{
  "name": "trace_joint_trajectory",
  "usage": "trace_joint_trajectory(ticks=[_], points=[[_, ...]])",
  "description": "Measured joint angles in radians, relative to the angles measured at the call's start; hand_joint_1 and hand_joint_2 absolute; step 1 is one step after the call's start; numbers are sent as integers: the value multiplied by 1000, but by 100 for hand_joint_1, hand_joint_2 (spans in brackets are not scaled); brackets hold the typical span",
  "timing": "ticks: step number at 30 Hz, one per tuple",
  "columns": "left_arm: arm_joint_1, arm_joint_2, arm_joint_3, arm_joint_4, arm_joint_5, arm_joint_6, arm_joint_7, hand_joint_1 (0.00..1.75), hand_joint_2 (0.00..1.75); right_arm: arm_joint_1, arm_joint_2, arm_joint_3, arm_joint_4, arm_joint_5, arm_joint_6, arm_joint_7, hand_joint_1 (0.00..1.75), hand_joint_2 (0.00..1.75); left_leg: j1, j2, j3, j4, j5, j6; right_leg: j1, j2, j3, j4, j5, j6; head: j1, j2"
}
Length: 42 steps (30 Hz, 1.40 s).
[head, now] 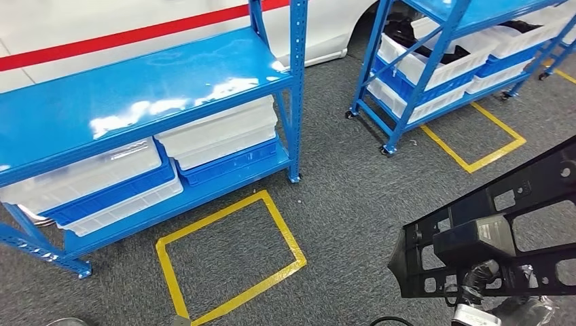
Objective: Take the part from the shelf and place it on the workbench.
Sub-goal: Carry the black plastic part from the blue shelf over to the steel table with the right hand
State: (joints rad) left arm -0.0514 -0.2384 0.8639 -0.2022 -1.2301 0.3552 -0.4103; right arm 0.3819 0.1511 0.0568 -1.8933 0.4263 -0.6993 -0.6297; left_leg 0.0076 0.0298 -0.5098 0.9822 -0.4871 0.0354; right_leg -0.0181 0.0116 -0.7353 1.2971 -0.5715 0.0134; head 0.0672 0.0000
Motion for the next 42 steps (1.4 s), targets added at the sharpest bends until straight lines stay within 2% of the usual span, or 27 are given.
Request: trace_joint_trajectory(ticks=[1,2,4,6,7,9,11,13,15,16,17,18,20,22,24,26,28,29,30,31,32,34,36,37,39,40,42], points=[[0,0,1,0,0,0,0,0,175,1,0,0,0,-1,0,0,175,175,0,15,-2,4,-3,-1,-3,-5,1,4,8,3,0,0],[0,-1,1,0,0,0,0,0,175,1,0,0,0,-2,0,0,175,175,1,28,-3,9,-7,-4,-6,-11,21,-29,31,6,0,0],[-2,-2,2,0,0,0,0,0,175,1,0,0,0,-2,0,0,175,175,1,50,-3,21,-18,-14,-9,-45,90,-150,80,7,0,0],[-3,-2,2,0,0,0,-1,0,175,1,0,0,0,-2,0,1,175,175,-4,66,-4,33,-30,-26,-5,-70,126,-217,92,-5,-1,0],[-5,-2,3,0,0,0,-1,0,175,1,0,0,0,-2,0,1,175,175,-6,73,-2,35,-33,-32,-2,-70,125,-219,88,-13,-1,0],[-7,-2,3,0,1,0,-2,0,175,3,0,-1,0,-2,0,1,175,175,-4,83,4,35,-37,-41,-2,-50,122,-224,93,-27,-1,0],[-8,-2,4,0,1,0,-3,0,175,3,0,-1,0,-2,0,1,175,175,1,50,-6,69,-69,-50,-5,-31,120,-229,99,-40,-1,0],[-6,-3,5,0,1,0,-3,0,175,2,0,-2,0,-2,0,2,175,175,4,0,-54,178,-136,-54,-4,-10,115,-231,104,-48,-1,0],[-3,-3,7,0,1,0,-3,0,175,3,0,-2,0,-2,0,2,175,175,3,-18,-109,295,-180,-52,1,14,110,-231,107,-53,-1,0],[-2,-3,7,0,1,0,-3,0,175,3,0,-2,0,-2,0,3,175,175,3,-20,-119,312,-174,-48,3,28,109,-231,108,-54,-1,0],[-1,-3,8,0,0,0,-3,0,175,3,0,-2,0,-2,0,4,175,175,2,-24,-110,289,-148,-42,6,42,109,-231,109,-55,-1,0],[-1,-3,8,0,0,0,-3,0,175,4,0,-2,0,-2,0,4,175,175,0,-33,-85,233,-109,-35,7,55,111,-231,110,-54,-1,0],[-1,-2,8,0,0,0,-3,0,175,3,0,-2,0,-2,0,4,175,175,-5,-77,-28,103,-47,-18,8,79,112,-230,113,-50,-1,0],[-3,0,9,0,0,0,-3,0,175,3,0,-2,0,-2,0,5,175,175,-9,-105,-5,42,-35,-10,3,98,107,-231,119,-40,-1,0],[-6,-1,9,0,-1,0,-3,0,175,5,0,-3,0,-2,-1,5,175,175,-9,-88,1,24,-29,-7,0,117,102,-237,128,-25,-1,0],[-6,-2,9,0,-1,0,-3,0,175,7,0,-5,0,-2,-1,5,175,175,-6,-62,12,-1,-13,-1,4,90,92,-220,114,-17,-1,0],[-5,-3,10,0,-1,0,-4,0,175,6,0,-7,0,-3,-1,6,175,175,-6,-34,16,-14,-3,4,8,30,52,-132,56,-13,0,0],[-4,-3,10,0,-1,0,-4,0,175,4,0,-7,0,-4,-1,6,175,175,-7,-19,14,-14,-2,6,7,12,25,-70,23,-10,0,0],[-3,-3,10,0,-1,0,-4,0,175,4,0,-8,0,-4,-1,7,175,175,-8,-4,12,-12,-4,6,5,2,4,-19,1,-6,0,0],[-2,-3,10,0,-1,0,-4,0,175,4,0,-8,0,-4,-1,7,175,175,-9,11,10,-10,-6,5,2,-3,-3,4,-4,-3,0,0],[-2,-3,10,0,-1,0,-4,0,175,4,0,-9,0,-4,-1,7,175,175,-8,25,10,-7,-8,3,-1,-8,10,-10,10,-1,0,0],[-3,-4,10,0,-2,0,-4,0,175,4,0,-11,0,-4,-1,7,175,175,-6,48,10,3,-17,-5,-3,-35,81,-129,60,1,0,0],[-5,-5,10,0,-2,0,-5,0,175,3,0,-12,0,-4,-1,7,175,175,-9,66,8,15,-29,-16,1,-63,135,-227,86,-8,-1,0],[-6,-5,10,0,-2,0,-5,0,175,3,0,-13,0,-4,-1,7,175,175,-11,73,9,19,-32,-22,5,-68,141,-241,84,-15,-1,0],[-8,-5,10,0,-2,0,-6,0,175,5,0,-14,0,-4,-1,7,175,175,-11,85,13,19,-35,-31,8,-50,137,-239,86,-29,-1,0],[-9,-6,10,0,-3,0,-6,0,175,6,0,-15,0,-5,-1,7,175,175,-9,77,14,23,-40,-36,7,-41,136,-242,89,-35,-1,0],[-9,-6,10,0,-4,0,-7,0,175,5,0,-16,-1,-6,-1,8,175,175,-3,30,-8,74,-81,-45,2,-22,135,-249,95,-47,-1,0]])
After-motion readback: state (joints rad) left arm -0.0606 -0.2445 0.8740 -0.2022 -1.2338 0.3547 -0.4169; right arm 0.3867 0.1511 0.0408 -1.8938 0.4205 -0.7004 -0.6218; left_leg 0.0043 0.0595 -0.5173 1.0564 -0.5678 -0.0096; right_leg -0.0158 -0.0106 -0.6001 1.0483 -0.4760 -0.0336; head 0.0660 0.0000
